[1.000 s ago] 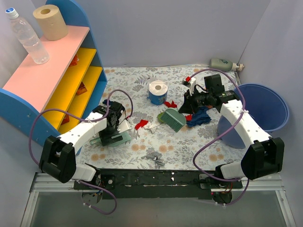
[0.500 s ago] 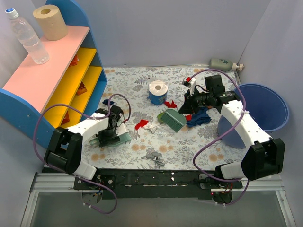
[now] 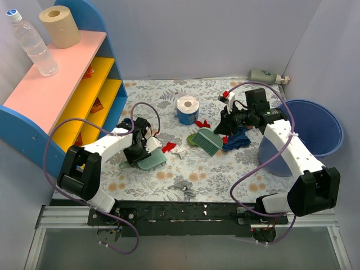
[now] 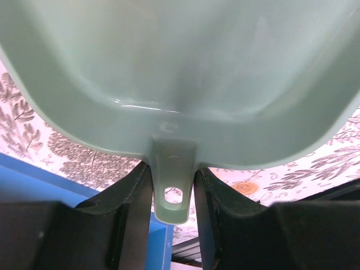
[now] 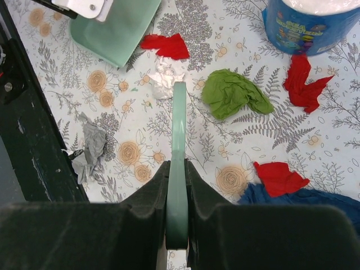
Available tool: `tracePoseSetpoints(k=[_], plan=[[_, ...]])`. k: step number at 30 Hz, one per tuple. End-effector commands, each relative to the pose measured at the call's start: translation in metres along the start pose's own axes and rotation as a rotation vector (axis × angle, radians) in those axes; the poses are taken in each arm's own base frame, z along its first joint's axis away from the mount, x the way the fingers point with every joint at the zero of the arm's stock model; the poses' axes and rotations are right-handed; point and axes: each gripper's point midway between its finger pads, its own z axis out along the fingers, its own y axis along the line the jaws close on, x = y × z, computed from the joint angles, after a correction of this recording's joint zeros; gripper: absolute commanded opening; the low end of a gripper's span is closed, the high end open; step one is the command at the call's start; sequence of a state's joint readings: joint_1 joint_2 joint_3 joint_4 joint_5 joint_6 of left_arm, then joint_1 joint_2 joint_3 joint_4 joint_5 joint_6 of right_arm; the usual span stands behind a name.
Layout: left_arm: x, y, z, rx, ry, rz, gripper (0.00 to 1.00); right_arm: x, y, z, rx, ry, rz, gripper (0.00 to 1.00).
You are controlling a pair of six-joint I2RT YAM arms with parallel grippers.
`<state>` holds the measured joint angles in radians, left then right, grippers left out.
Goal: Sweep away the paper scraps from the table
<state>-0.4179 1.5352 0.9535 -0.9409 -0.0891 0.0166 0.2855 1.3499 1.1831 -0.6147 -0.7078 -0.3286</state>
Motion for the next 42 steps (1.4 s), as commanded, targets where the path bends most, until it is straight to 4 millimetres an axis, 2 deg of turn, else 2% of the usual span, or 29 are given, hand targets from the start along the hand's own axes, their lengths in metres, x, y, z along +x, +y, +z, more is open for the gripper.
tracePoseSetpoints(k=[1,2,5,10,13,16,18,19,20,22,23,24,26,27,30,31,32,36,40,42], plan=[[-0.010,-0.013,-0.003,0.074,-0.024,-0.062,0.07,-0.026,0.002,-0.013,0.013,-0.047,-0.072,0.01],[-0.008,-0.014,-0.005,0.074,-0.018,-0.072,0.06,-0.031,0.004,-0.015,0.009,-0.051,-0.090,0.01],[0.008,-0.020,-0.016,0.069,0.024,-0.095,0.06,-0.029,0.019,-0.009,-0.081,-0.025,-0.119,0.01],[0.044,-0.031,-0.029,0.022,0.079,-0.101,0.09,-0.022,0.065,0.006,-0.333,0.014,-0.135,0.01],[0.065,-0.047,-0.027,0.052,0.123,-0.096,0.11,-0.009,0.096,0.015,-0.457,0.065,-0.097,0.01],[0.074,-0.060,-0.021,0.079,0.116,-0.097,0.11,0.003,0.118,0.023,-0.538,0.111,-0.059,0.01],[0.075,-0.062,-0.016,0.076,0.110,-0.103,0.14,0.012,0.127,0.026,-0.582,0.149,-0.027,0.01],[0.075,-0.063,-0.015,0.080,0.105,-0.113,0.18,0.016,0.134,0.028,-0.604,0.163,-0.032,0.01],[0.073,-0.063,-0.015,0.076,0.098,-0.120,0.28,0.021,0.138,0.029,-0.619,0.176,-0.025,0.01],[0.066,-0.061,-0.015,0.066,0.069,-0.152,0.37,0.032,0.150,0.032,-0.662,0.212,-0.004,0.01],[0.061,-0.059,-0.017,0.062,0.045,-0.159,0.41,0.043,0.154,0.034,-0.668,0.247,0.052,0.01],[0.055,-0.056,-0.020,0.047,0.005,-0.164,0.50,0.050,0.155,0.036,-0.649,0.273,0.073,0.01],[0.044,-0.049,-0.028,0.020,-0.061,-0.176,0.59,0.057,0.160,0.045,-0.638,0.290,0.119,0.01],[0.038,-0.045,-0.032,0.003,-0.093,-0.185,0.69,0.067,0.161,0.047,-0.629,0.309,0.164,0.01],[0.020,-0.035,-0.053,-0.027,-0.193,-0.226,0.79,0.072,0.148,0.065,-0.529,0.308,0.163,0.01],[0.015,-0.035,-0.058,-0.025,-0.213,-0.238,0.98,0.070,0.142,0.070,-0.496,0.304,0.143,0.01],[0.006,-0.036,-0.065,-0.005,-0.250,-0.263,0.98,0.071,0.123,0.078,-0.384,0.315,0.123,0.01],[-0.028,-0.018,-0.105,-0.019,-0.426,-0.299,0.98,0.056,0.081,0.094,-0.184,0.313,0.125,0.01],[-0.046,0.011,-0.127,-0.101,-0.496,-0.313,0.98,0.030,0.044,0.092,-0.075,0.259,0.130,0.01],[-0.053,0.022,-0.135,-0.124,-0.512,-0.284,0.98,0.025,0.029,0.086,-0.044,0.250,0.144,0.01]])
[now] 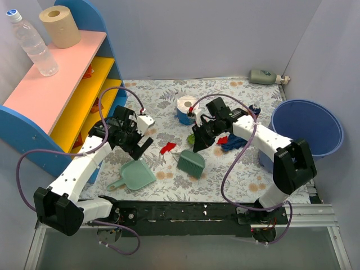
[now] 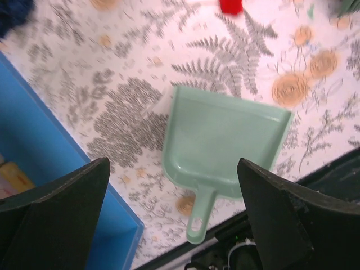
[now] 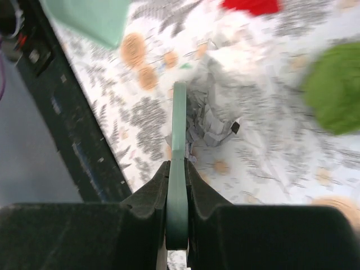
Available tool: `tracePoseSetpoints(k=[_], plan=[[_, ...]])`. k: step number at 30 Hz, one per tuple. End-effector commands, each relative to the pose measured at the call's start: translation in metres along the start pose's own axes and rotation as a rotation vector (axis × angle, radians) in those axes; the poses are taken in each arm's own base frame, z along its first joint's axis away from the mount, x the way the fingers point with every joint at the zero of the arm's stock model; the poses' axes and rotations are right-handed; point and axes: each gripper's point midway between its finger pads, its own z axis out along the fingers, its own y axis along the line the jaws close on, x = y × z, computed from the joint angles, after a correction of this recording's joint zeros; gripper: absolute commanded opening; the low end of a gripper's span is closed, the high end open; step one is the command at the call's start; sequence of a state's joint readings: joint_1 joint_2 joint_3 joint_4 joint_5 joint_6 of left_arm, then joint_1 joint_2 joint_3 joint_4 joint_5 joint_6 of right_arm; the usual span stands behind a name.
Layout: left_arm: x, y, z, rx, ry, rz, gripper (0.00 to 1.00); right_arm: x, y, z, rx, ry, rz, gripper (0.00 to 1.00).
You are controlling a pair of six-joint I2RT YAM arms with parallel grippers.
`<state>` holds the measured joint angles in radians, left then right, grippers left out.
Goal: Sweep away the paper scraps from the table
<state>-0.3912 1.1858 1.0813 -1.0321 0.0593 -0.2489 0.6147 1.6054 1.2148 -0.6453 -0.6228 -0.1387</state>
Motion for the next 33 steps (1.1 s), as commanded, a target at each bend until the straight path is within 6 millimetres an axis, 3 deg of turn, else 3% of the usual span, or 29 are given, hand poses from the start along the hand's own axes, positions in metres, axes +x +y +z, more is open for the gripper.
tracePoseSetpoints(k=[1,4,7,8,9,11,13,16,17,20,22,23,24,27,31,32,33], plan=[[-0.050,0.021,-0.022,-0.051,-0.148,0.029,0.98,-0.041,-0.035,-0.029,0.143,-0.109,-0.008,0.01],[-0.074,0.038,-0.038,-0.109,-0.210,0.050,0.98,-0.051,-0.030,-0.042,0.108,-0.129,-0.058,0.01],[-0.091,0.049,-0.049,-0.114,-0.266,-0.013,0.98,-0.074,0.008,-0.059,-0.056,-0.197,-0.164,0.01],[-0.103,0.054,-0.059,-0.120,-0.314,-0.034,0.98,-0.087,0.030,-0.068,-0.160,-0.236,-0.257,0.01],[-0.108,0.056,-0.063,-0.114,-0.335,-0.063,0.98,-0.094,0.036,-0.071,-0.179,-0.243,-0.275,0.01],[-0.120,0.068,-0.076,-0.130,-0.407,-0.141,0.98,-0.110,0.035,-0.070,-0.188,-0.267,-0.240,0.01],[-0.126,0.080,-0.087,-0.169,-0.454,-0.188,0.98,-0.141,0.035,-0.075,-0.174,-0.343,-0.269,0.01],[-0.138,0.095,-0.108,-0.246,-0.529,-0.224,0.98,-0.168,0.017,-0.067,-0.093,-0.417,-0.111,0.01],[-0.141,0.102,-0.115,-0.288,-0.549,-0.222,0.98,-0.188,0.009,-0.068,-0.056,-0.489,-0.128,0.01],[-0.142,0.112,-0.137,-0.372,-0.610,-0.219,0.98,-0.217,0.003,-0.055,-0.064,-0.577,-0.049,0.01],[-0.134,0.120,-0.144,-0.445,-0.612,-0.233,0.98,-0.235,0.012,-0.047,-0.095,-0.598,0.001,0.01],[-0.132,0.120,-0.157,-0.473,-0.648,-0.235,0.98,-0.240,0.001,-0.032,-0.085,-0.592,0.047,0.01],[-0.129,0.120,-0.161,-0.490,-0.656,-0.240,0.98,-0.247,0.004,-0.023,-0.097,-0.599,0.057,0.01],[-0.118,0.115,-0.169,-0.511,-0.668,-0.235,0.98,-0.268,0.004,0.004,-0.148,-0.599,0.135,0.01],[-0.104,0.110,-0.162,-0.499,-0.609,-0.225,0.98,-0.301,0.007,0.032,-0.173,-0.638,0.167,0.01],[-0.099,0.110,-0.160,-0.502,-0.581,-0.223,0.98,-0.301,-0.007,0.051,-0.146,-0.631,0.204,0.01],[-0.096,0.110,-0.159,-0.504,-0.561,-0.222,0.98,-0.316,0.002,0.049,-0.143,-0.662,0.182,0.01]])
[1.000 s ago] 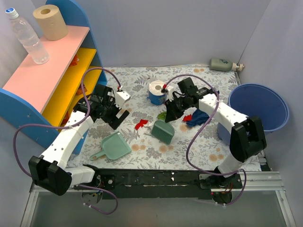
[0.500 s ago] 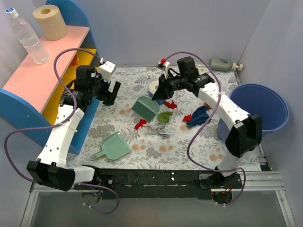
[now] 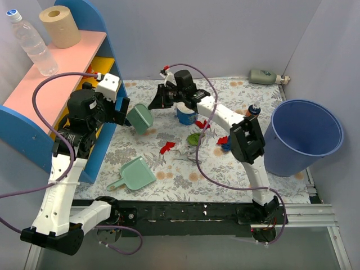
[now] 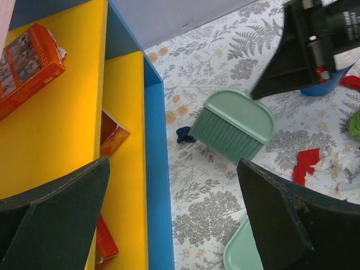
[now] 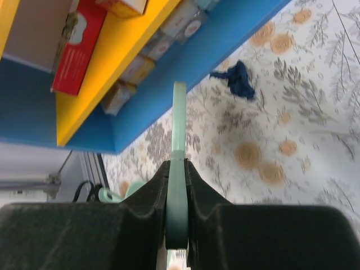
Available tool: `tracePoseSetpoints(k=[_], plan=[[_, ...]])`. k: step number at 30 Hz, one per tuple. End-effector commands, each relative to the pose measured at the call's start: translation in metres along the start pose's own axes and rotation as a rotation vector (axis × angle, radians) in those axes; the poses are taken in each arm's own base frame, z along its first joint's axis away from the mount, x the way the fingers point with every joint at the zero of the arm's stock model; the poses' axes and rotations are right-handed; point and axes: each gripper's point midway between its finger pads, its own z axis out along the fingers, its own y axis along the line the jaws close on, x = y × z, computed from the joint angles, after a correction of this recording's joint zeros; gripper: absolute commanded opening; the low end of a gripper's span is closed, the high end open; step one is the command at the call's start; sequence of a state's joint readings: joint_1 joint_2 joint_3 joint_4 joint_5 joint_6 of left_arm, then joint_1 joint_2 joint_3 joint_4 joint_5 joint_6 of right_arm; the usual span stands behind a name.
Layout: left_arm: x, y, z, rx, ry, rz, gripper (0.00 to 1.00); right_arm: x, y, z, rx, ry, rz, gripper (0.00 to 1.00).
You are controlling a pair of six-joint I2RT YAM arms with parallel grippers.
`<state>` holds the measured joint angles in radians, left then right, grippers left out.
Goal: Sweep away the paper scraps from the table
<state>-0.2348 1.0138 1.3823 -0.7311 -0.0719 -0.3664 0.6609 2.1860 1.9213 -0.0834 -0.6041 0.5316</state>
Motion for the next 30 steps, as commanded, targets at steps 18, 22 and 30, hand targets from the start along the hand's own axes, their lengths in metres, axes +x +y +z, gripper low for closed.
tracePoseSetpoints(k=[18,22,30], plan=[[0.022,0.015,-0.027,-0.021,0.199,0.122,0.98,-0.019,-0.076,0.098,0.287,-0.244,0.172,0.01],[0.019,0.012,-0.021,-0.008,0.164,0.126,0.98,0.004,-0.096,0.077,0.404,-0.180,0.229,0.01],[0.047,-0.028,0.008,0.166,0.136,0.141,0.98,0.081,-0.112,0.002,0.588,-0.004,0.242,0.01]])
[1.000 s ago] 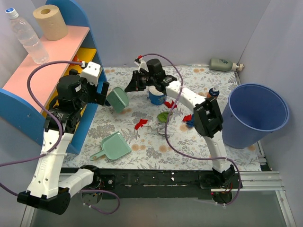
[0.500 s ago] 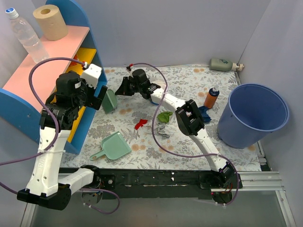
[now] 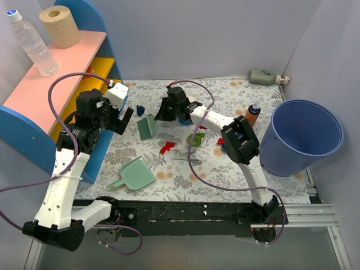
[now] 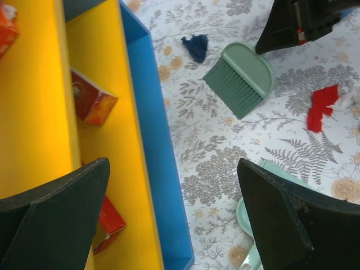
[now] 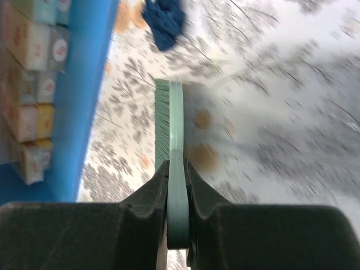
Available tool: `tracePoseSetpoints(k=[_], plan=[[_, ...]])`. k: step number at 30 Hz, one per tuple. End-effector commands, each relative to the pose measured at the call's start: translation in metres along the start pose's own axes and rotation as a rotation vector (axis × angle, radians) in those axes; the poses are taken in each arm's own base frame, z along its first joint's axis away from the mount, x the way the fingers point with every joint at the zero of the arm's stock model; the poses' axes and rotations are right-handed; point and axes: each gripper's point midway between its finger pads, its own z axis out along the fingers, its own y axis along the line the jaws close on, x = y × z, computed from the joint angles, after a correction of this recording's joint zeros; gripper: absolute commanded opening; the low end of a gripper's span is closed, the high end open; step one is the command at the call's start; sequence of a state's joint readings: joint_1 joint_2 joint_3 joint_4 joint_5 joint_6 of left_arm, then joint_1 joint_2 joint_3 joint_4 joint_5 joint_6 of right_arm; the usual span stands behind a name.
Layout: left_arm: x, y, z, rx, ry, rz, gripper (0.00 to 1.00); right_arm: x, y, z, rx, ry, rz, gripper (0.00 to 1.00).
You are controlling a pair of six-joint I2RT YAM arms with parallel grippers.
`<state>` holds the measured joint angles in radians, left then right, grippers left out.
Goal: Sweep away the paper scraps from the table
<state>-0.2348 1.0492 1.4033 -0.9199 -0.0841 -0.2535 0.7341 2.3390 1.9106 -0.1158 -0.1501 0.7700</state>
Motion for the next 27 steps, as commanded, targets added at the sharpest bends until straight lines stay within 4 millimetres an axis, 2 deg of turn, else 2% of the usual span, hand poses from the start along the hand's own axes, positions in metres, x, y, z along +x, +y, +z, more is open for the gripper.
tracePoseSetpoints(k=[1,3,4,6,7,8,10,11,12,13,14,15,16,17,19,20,21,25,27], plan=[[-0.001,-0.027,0.018,0.122,-0.074,0.028,0.98,0.020,-0.046,-0.045,0.182,0.043,-0.080,0.01],[0.010,-0.039,0.029,0.169,-0.061,0.032,0.98,0.018,-0.054,-0.066,0.216,0.033,-0.111,0.01],[0.013,-0.042,0.033,0.180,-0.059,0.028,0.98,0.034,-0.073,-0.073,0.252,0.071,-0.142,0.01],[0.012,-0.048,0.039,0.202,-0.076,0.027,0.98,0.030,-0.075,-0.096,0.250,0.059,-0.175,0.01],[0.017,-0.052,0.043,0.216,-0.068,0.026,0.98,0.046,-0.093,-0.104,0.275,0.104,-0.210,0.01],[0.016,-0.053,0.046,0.218,-0.078,0.027,0.98,0.041,-0.091,-0.118,0.265,0.089,-0.238,0.01],[0.020,-0.059,0.051,0.242,-0.081,0.034,0.98,0.047,-0.102,-0.134,0.272,0.100,-0.275,0.01],[0.018,-0.060,0.053,0.246,-0.094,0.037,0.98,0.051,-0.108,-0.149,0.262,0.109,-0.320,0.01],[0.018,-0.062,0.055,0.256,-0.096,0.040,0.98,0.050,-0.108,-0.156,0.233,0.109,-0.347,0.01],[0.018,-0.066,0.057,0.271,-0.107,0.042,0.98,0.040,-0.092,-0.168,0.166,0.069,-0.403,0.01],[0.018,-0.067,0.058,0.278,-0.114,0.043,0.98,0.046,-0.087,-0.175,0.083,0.098,-0.484,0.01],[0.017,-0.068,0.060,0.281,-0.120,0.043,0.98,0.043,-0.076,-0.183,0.029,0.090,-0.540,0.01],[0.014,-0.069,0.062,0.285,-0.137,0.043,0.98,0.034,-0.057,-0.197,-0.037,0.046,-0.598,0.01],[0.014,-0.070,0.064,0.290,-0.138,0.040,0.98,0.039,-0.040,-0.205,-0.134,0.061,-0.643,0.01],[0.012,-0.071,0.067,0.289,-0.151,0.032,0.98,0.032,-0.013,-0.226,-0.239,0.031,-0.809,0.01],[0.013,-0.072,0.069,0.292,-0.148,0.023,0.98,0.035,-0.008,-0.233,-0.267,0.043,-0.832,0.01],[0.012,-0.073,0.070,0.296,-0.152,0.020,0.98,0.029,-0.001,-0.239,-0.276,0.023,-0.874,0.01],[0.020,-0.078,0.075,0.310,-0.137,0.014,0.98,0.021,-0.005,-0.245,-0.235,0.019,-0.971,0.01],[0.024,-0.080,0.074,0.310,-0.125,0.000,0.98,0.014,-0.020,-0.243,-0.145,0.019,-1.002,0.01]])
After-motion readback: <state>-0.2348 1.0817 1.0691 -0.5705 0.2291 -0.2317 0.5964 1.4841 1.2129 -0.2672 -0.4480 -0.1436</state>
